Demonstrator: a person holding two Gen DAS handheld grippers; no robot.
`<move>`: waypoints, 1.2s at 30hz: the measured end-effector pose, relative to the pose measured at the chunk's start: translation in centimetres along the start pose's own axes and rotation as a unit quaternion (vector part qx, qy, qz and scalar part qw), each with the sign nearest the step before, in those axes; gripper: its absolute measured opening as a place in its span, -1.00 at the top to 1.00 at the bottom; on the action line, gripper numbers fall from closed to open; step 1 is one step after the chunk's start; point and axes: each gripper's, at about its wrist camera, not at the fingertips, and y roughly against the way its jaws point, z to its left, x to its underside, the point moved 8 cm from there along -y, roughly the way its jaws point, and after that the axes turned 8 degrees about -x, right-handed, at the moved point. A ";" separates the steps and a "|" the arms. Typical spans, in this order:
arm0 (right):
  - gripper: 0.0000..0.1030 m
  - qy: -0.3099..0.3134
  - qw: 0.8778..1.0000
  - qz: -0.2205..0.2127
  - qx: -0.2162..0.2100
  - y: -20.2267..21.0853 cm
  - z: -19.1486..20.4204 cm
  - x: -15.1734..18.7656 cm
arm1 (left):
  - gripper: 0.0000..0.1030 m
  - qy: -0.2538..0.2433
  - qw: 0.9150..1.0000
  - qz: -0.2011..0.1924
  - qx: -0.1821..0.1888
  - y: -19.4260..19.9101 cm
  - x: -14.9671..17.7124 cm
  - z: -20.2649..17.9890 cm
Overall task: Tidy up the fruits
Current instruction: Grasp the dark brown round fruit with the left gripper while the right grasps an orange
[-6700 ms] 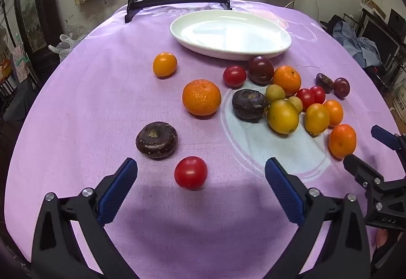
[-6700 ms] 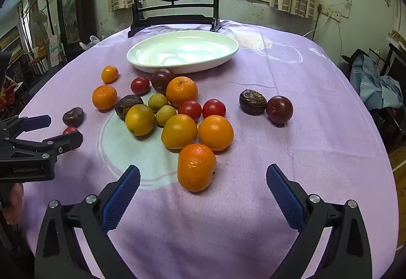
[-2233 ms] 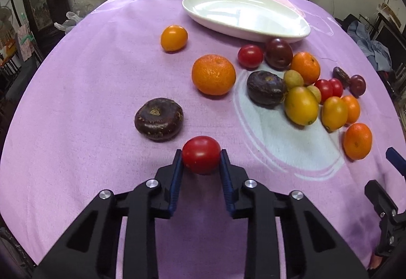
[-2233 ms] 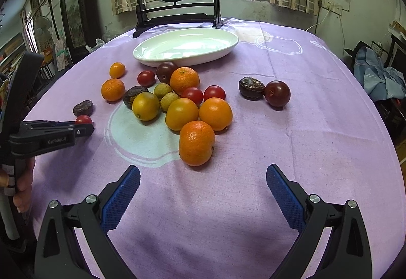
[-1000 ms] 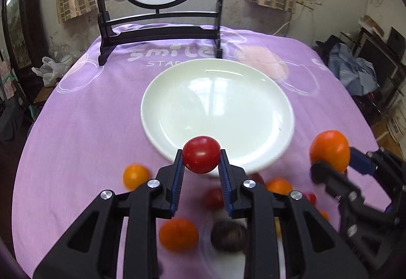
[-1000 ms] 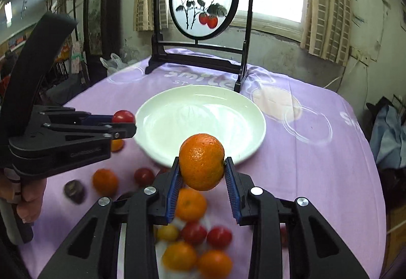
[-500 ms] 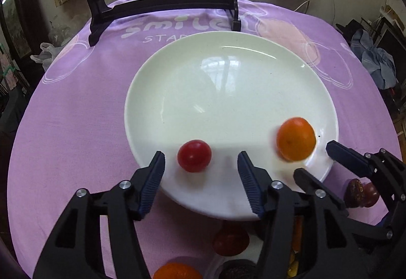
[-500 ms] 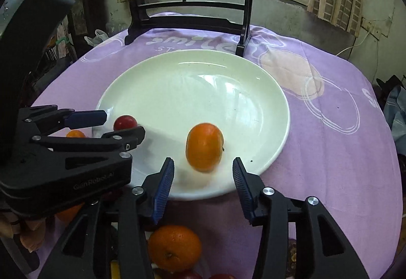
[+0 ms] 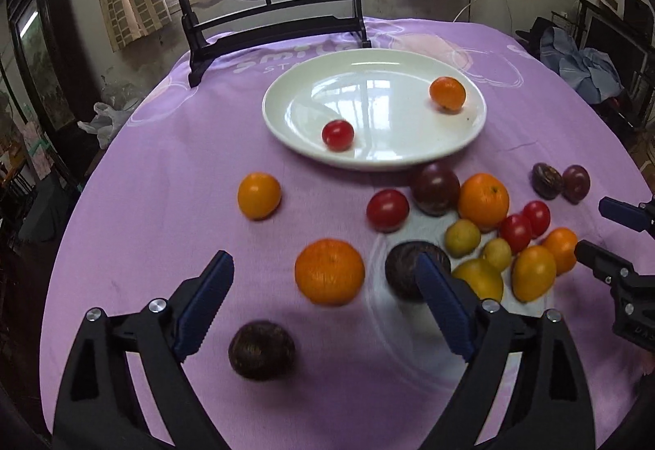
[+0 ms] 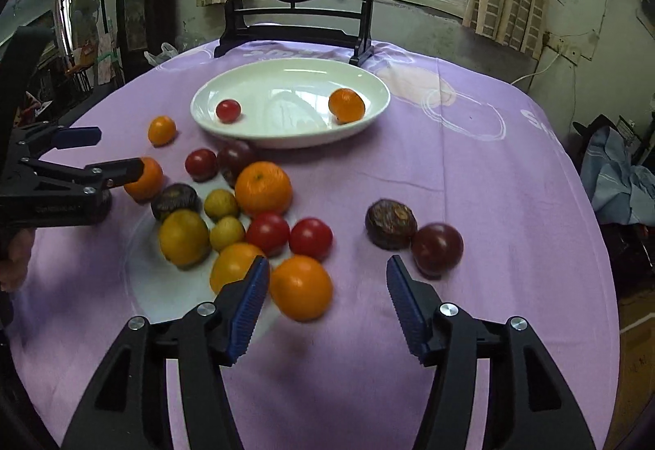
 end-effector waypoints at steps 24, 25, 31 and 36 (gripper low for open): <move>0.25 0.012 0.999 0.043 0.002 -3.8 1.5 1.7 | -0.71 0.054 0.998 0.038 -0.020 -0.5 6.1 6.1; 0.25 0.009 0.999 0.042 -0.001 -3.6 1.5 1.8 | -0.71 0.055 0.997 0.040 -0.022 -0.7 6.1 6.2; 0.25 -0.003 0.999 0.026 -0.019 -2.4 2.1 1.8 | -0.44 0.059 0.996 0.065 -0.011 -2.3 6.5 5.4; 0.25 -0.008 0.999 0.016 -0.029 -1.6 2.4 1.8 | 0.19 0.047 0.997 0.066 -0.001 -2.5 6.5 3.9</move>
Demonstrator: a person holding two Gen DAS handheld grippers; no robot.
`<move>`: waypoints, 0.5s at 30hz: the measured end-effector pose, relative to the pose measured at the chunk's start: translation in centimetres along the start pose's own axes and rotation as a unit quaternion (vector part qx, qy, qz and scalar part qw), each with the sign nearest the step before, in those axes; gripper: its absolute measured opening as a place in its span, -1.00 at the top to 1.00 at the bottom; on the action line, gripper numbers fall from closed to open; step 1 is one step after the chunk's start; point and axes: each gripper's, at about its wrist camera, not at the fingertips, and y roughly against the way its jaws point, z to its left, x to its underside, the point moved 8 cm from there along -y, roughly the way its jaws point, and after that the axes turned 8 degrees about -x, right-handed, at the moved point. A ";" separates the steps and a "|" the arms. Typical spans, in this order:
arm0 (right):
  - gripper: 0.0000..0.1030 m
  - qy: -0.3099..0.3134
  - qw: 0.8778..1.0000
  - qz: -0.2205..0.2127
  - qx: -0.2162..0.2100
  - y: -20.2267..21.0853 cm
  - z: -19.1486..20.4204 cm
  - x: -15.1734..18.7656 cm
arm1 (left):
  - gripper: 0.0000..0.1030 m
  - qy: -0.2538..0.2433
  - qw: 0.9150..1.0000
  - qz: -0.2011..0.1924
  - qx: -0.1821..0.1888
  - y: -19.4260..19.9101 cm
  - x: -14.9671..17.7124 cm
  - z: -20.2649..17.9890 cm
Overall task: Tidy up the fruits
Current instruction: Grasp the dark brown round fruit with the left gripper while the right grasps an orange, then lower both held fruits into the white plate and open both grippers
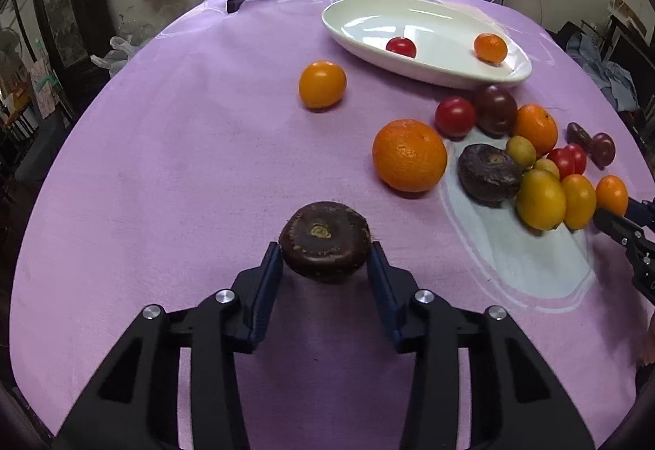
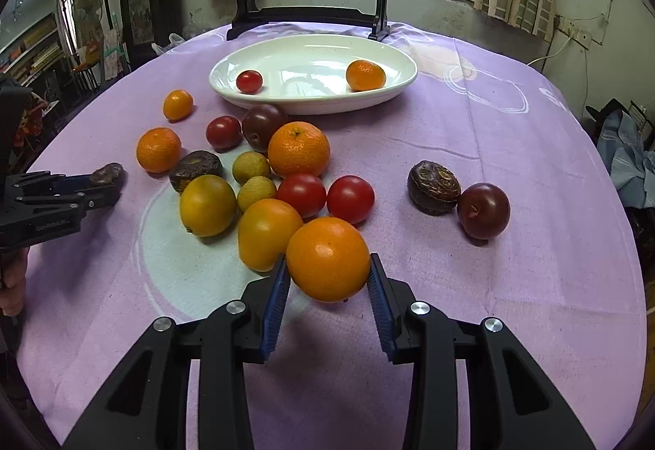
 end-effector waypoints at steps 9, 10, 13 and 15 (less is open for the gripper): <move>0.25 0.008 0.998 -0.066 0.004 3.6 0.3 -3.2 | 0.19 -0.036 0.996 -0.067 0.043 4.5 -6.1 -3.9; 0.25 0.011 0.997 -0.076 0.005 3.9 0.4 -4.0 | 0.19 -0.035 0.996 -0.075 0.045 4.8 -7.2 -4.2; 0.25 0.020 0.994 -0.106 0.006 4.2 0.7 -7.1 | 0.18 -0.031 0.993 -0.107 0.040 5.4 -10.8 -5.3; 0.25 0.027 0.993 -0.113 0.007 3.4 0.9 -8.7 | 0.18 -0.026 0.992 -0.116 0.029 4.9 -13.0 -5.8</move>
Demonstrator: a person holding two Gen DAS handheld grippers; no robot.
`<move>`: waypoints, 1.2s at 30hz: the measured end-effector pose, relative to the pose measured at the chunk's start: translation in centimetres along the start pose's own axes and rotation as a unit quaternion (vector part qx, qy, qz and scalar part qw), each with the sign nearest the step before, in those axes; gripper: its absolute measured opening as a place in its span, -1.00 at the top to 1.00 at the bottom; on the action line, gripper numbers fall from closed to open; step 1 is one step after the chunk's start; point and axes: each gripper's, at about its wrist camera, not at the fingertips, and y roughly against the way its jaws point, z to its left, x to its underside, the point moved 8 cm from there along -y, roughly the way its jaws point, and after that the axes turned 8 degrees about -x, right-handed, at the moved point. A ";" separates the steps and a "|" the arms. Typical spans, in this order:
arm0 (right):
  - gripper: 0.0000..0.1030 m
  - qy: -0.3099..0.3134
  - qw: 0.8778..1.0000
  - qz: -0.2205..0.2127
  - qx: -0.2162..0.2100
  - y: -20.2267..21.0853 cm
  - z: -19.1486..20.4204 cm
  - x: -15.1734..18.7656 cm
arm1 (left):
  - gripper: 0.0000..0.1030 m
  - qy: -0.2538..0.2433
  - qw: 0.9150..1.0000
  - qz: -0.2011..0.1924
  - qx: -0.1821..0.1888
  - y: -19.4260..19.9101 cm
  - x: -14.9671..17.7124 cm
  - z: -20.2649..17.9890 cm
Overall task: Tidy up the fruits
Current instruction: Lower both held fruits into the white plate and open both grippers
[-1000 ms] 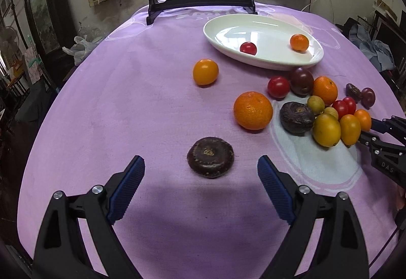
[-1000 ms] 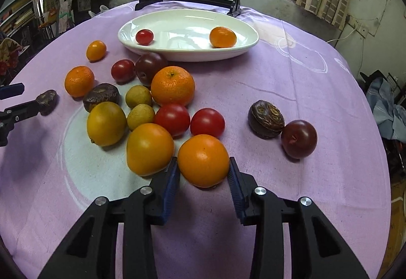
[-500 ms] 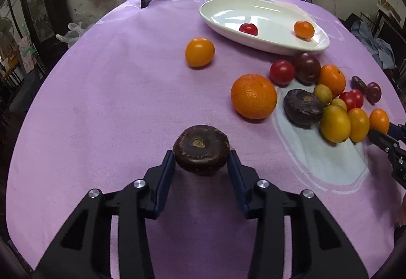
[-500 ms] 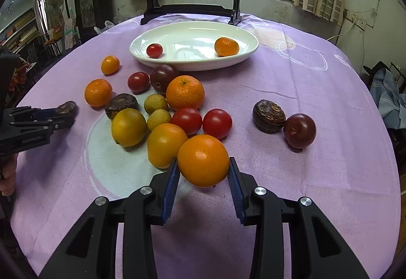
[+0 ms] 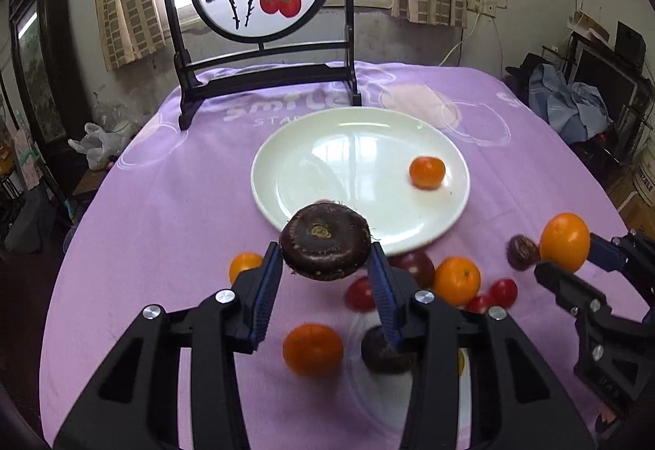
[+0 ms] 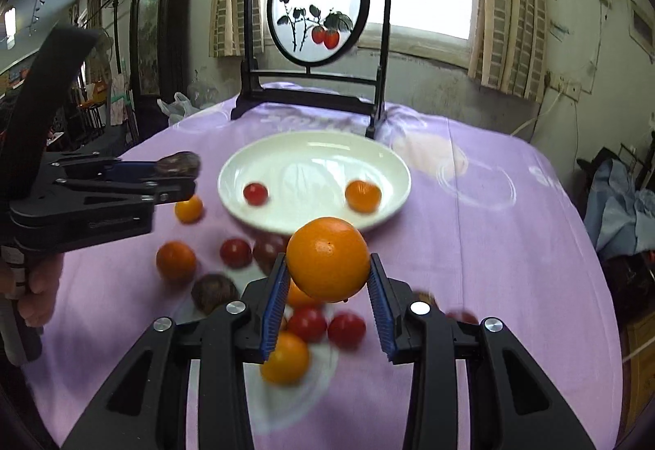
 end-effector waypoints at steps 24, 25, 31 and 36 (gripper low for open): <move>0.01 -0.018 0.996 0.091 -0.009 -11.0 -0.6 -1.5 | -0.59 0.021 0.995 0.084 -0.052 -11.4 -2.6 0.9; 0.01 -0.022 0.996 0.091 -0.012 -10.5 -0.7 -1.3 | -0.61 0.021 0.995 0.082 -0.051 -10.9 -2.3 0.9; -0.14 -0.038 0.996 0.078 -0.011 -7.1 -1.6 0.5 | -0.78 0.021 0.997 0.065 -0.032 -7.1 0.0 1.0; -0.19 -0.053 0.996 0.067 -0.002 -3.7 -2.6 2.6 | -0.79 0.022 0.998 0.058 -0.031 -4.7 2.7 1.5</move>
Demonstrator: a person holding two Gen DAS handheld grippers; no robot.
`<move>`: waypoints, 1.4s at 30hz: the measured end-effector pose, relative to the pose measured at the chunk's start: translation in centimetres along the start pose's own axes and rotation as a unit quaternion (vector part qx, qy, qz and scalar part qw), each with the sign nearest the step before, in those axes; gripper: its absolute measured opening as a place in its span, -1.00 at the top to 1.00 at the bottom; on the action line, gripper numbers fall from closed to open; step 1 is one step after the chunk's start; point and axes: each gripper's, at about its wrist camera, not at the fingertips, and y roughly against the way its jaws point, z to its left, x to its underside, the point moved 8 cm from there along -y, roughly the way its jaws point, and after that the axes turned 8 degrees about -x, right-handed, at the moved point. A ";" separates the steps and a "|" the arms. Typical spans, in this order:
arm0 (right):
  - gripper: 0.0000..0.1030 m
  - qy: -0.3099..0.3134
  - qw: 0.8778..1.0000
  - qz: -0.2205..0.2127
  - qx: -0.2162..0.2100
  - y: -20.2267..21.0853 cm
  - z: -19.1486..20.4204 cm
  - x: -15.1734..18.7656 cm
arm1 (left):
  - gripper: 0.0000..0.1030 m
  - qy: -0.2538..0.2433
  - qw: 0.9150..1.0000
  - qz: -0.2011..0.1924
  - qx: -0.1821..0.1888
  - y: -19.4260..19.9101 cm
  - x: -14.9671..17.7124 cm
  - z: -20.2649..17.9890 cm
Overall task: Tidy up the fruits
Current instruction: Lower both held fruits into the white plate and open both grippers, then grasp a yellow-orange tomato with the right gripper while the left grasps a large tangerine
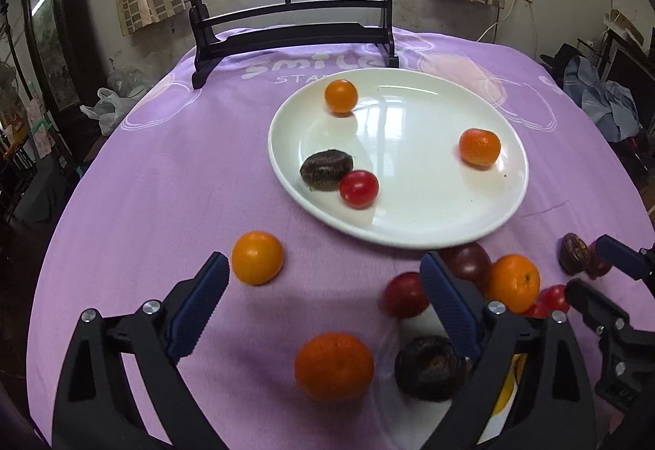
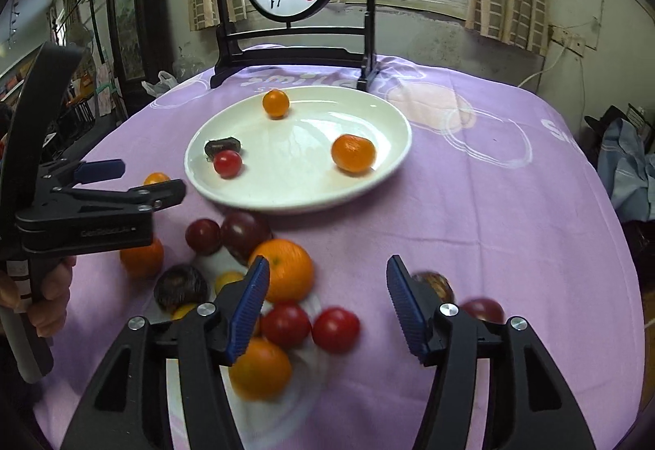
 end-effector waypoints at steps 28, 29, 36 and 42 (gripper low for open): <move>0.27 0.014 0.997 0.078 -0.010 -2.0 4.5 6.4 | -0.79 0.023 0.999 0.014 0.023 1.0 6.8 2.4; 0.27 0.012 0.997 0.076 -0.013 -2.0 4.5 6.3 | -0.79 0.021 0.999 0.016 0.024 1.0 6.8 2.3; 0.27 -0.027 0.997 0.056 -0.040 -1.3 3.4 6.2 | -0.79 0.007 1.000 0.024 0.018 0.9 7.6 2.2; 0.27 -0.034 0.997 0.043 -0.053 -0.7 3.3 6.1 | -0.52 0.003 0.999 0.046 0.013 -0.3 8.2 1.9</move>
